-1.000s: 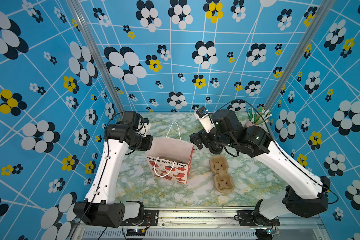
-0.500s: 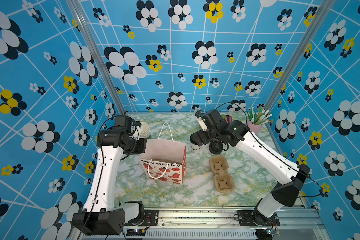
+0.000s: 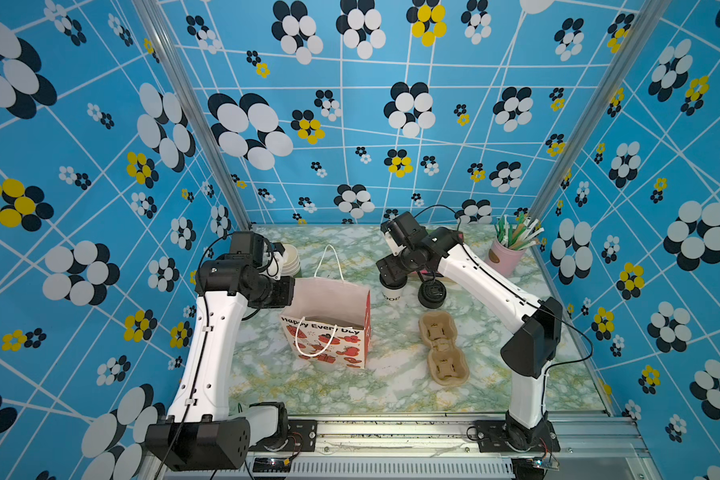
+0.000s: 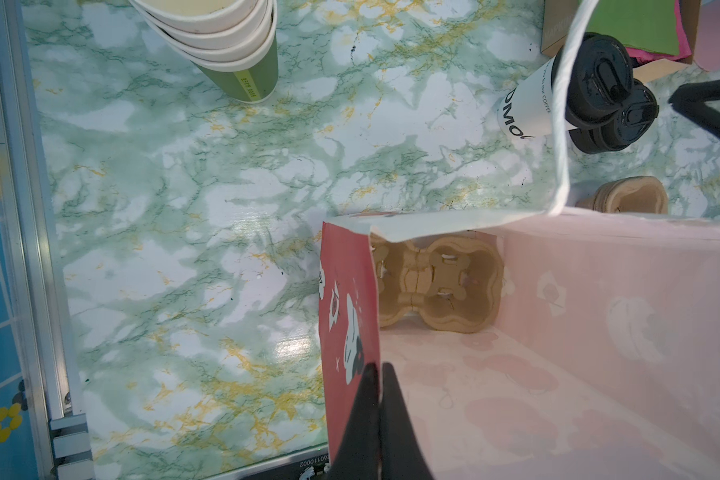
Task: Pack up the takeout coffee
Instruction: 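Move the right gripper down onto the lidded white cup while the left holds the bag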
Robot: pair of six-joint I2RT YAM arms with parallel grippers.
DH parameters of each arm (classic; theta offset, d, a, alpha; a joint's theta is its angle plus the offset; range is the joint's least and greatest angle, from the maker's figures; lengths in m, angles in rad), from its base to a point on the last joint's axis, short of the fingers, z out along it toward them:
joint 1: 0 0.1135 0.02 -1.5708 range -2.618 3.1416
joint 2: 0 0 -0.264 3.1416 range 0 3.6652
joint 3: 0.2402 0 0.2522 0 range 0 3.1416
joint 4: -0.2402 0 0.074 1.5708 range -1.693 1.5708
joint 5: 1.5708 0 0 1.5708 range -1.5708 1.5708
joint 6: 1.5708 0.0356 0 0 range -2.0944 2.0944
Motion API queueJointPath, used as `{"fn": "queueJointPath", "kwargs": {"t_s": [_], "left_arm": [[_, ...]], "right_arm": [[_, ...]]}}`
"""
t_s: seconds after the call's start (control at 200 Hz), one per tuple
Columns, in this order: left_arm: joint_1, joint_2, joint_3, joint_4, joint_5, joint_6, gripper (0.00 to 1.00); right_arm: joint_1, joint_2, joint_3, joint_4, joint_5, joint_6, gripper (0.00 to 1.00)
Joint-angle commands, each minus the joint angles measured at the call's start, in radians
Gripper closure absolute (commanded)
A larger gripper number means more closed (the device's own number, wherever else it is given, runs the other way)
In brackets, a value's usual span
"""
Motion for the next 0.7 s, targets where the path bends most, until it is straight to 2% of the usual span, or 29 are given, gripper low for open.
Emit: {"fn": "queueJointPath", "kwargs": {"t_s": [0.0, 0.485, 0.695], "left_arm": [[0.009, -0.003, -0.023, 0.005, 0.023, -0.002, 1.0], [0.008, 0.003, -0.037, 0.023, 0.042, -0.003, 1.0], [0.008, 0.002, -0.049, 0.031, 0.049, -0.006, 1.0]], "right_arm": [[-0.012, 0.047, 0.058, -0.066, -0.043, -0.013, 0.01], [-0.039, 0.312, 0.404, -0.329, -0.068, -0.003, 0.01], [-0.044, 0.389, 0.502, -0.379, -0.087, -0.003, 0.02]]}}
